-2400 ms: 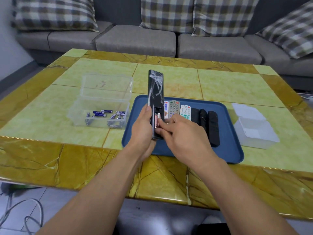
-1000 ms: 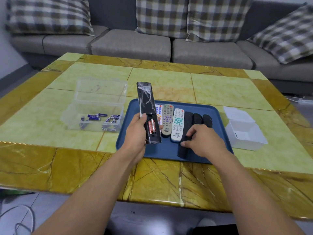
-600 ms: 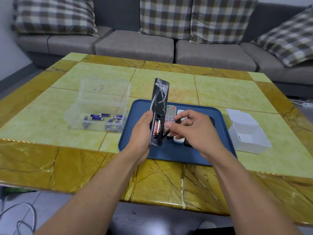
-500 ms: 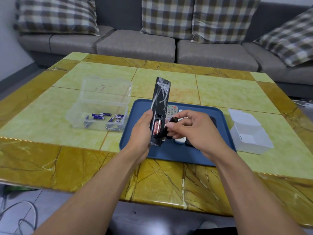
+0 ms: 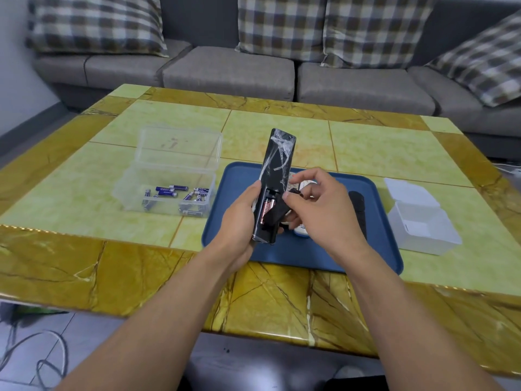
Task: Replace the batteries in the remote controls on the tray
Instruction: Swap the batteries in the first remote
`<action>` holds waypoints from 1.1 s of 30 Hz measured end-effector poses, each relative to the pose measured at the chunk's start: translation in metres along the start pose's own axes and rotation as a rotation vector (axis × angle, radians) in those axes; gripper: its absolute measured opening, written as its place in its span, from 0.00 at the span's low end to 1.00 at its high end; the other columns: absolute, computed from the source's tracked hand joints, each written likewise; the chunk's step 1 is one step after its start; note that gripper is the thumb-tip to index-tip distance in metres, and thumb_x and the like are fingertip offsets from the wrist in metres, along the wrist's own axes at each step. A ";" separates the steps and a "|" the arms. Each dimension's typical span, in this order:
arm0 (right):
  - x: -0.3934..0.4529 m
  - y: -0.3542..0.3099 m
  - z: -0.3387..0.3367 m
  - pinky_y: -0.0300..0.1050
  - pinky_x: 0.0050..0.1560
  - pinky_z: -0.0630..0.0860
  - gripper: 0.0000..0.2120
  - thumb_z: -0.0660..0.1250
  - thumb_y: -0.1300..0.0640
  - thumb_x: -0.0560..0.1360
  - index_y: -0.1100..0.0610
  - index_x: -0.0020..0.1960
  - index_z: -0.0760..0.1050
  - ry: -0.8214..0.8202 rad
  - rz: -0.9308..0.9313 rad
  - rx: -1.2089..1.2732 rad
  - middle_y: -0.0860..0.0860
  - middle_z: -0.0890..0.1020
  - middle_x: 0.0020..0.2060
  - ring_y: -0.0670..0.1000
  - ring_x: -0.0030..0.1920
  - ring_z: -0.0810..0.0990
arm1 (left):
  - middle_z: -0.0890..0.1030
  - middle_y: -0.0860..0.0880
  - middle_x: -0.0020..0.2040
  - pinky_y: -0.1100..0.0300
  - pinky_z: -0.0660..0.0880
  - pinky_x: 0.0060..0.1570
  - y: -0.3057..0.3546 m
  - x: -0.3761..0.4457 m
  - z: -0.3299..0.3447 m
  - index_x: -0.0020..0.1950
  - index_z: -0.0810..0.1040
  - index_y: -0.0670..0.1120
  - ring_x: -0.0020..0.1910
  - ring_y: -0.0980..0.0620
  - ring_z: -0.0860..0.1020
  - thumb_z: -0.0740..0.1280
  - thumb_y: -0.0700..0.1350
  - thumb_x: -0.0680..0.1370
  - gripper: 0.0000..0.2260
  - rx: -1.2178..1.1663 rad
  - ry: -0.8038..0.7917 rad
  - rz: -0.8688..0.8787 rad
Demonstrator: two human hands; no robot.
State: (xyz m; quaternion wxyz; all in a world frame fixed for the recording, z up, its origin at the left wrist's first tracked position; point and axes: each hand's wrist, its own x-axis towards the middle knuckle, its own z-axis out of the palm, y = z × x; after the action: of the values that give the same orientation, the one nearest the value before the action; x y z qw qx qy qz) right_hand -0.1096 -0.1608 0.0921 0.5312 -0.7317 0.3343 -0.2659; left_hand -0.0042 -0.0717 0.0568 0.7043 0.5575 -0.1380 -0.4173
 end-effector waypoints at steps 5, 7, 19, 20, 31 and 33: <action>-0.004 -0.007 0.000 0.44 0.32 0.80 0.05 0.74 0.58 0.74 0.57 0.47 0.79 -0.082 0.004 0.024 0.54 0.84 0.30 0.54 0.32 0.85 | 0.86 0.42 0.55 0.44 0.79 0.53 0.002 -0.001 -0.001 0.61 0.83 0.47 0.51 0.41 0.84 0.56 0.55 0.86 0.19 -0.010 0.015 -0.011; -0.004 -0.011 -0.005 0.44 0.37 0.82 0.12 0.78 0.57 0.71 0.59 0.50 0.79 -0.206 0.054 0.047 0.56 0.86 0.35 0.55 0.37 0.87 | 0.86 0.42 0.55 0.47 0.80 0.51 0.003 0.000 -0.003 0.61 0.83 0.47 0.51 0.43 0.84 0.56 0.55 0.86 0.20 0.014 0.046 -0.016; 0.001 -0.010 -0.006 0.44 0.39 0.82 0.13 0.78 0.55 0.71 0.53 0.52 0.79 -0.127 -0.082 -0.020 0.55 0.85 0.34 0.50 0.34 0.85 | 0.85 0.40 0.55 0.49 0.80 0.43 0.005 -0.002 -0.003 0.61 0.83 0.47 0.45 0.45 0.84 0.55 0.57 0.86 0.21 -0.010 0.067 -0.045; 0.001 -0.010 -0.005 0.41 0.36 0.80 0.13 0.78 0.55 0.70 0.52 0.51 0.77 -0.130 -0.096 -0.046 0.54 0.84 0.33 0.49 0.33 0.84 | 0.85 0.40 0.56 0.50 0.79 0.42 0.006 -0.003 -0.004 0.61 0.83 0.47 0.45 0.45 0.84 0.55 0.57 0.86 0.21 -0.025 0.053 -0.052; 0.009 0.005 0.004 0.41 0.38 0.70 0.14 0.78 0.45 0.68 0.43 0.53 0.84 -0.042 -0.271 -0.354 0.46 0.75 0.37 0.44 0.35 0.72 | 0.86 0.40 0.49 0.51 0.79 0.40 0.006 -0.006 -0.001 0.60 0.82 0.43 0.38 0.45 0.84 0.56 0.53 0.86 0.19 -0.158 0.030 -0.118; 0.008 0.007 0.008 0.47 0.39 0.72 0.17 0.74 0.42 0.71 0.42 0.59 0.82 -0.043 -0.287 -0.426 0.46 0.72 0.36 0.46 0.37 0.72 | 0.86 0.40 0.52 0.49 0.79 0.43 0.007 -0.006 -0.003 0.61 0.82 0.43 0.42 0.44 0.84 0.56 0.53 0.86 0.19 -0.192 0.026 -0.131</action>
State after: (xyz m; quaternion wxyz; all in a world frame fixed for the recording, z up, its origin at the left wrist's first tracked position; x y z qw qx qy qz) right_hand -0.1002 -0.1639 0.0834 0.3287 -0.8727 0.2639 -0.2464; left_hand -0.0030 -0.0654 0.0640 0.7273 0.5008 -0.0515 -0.4664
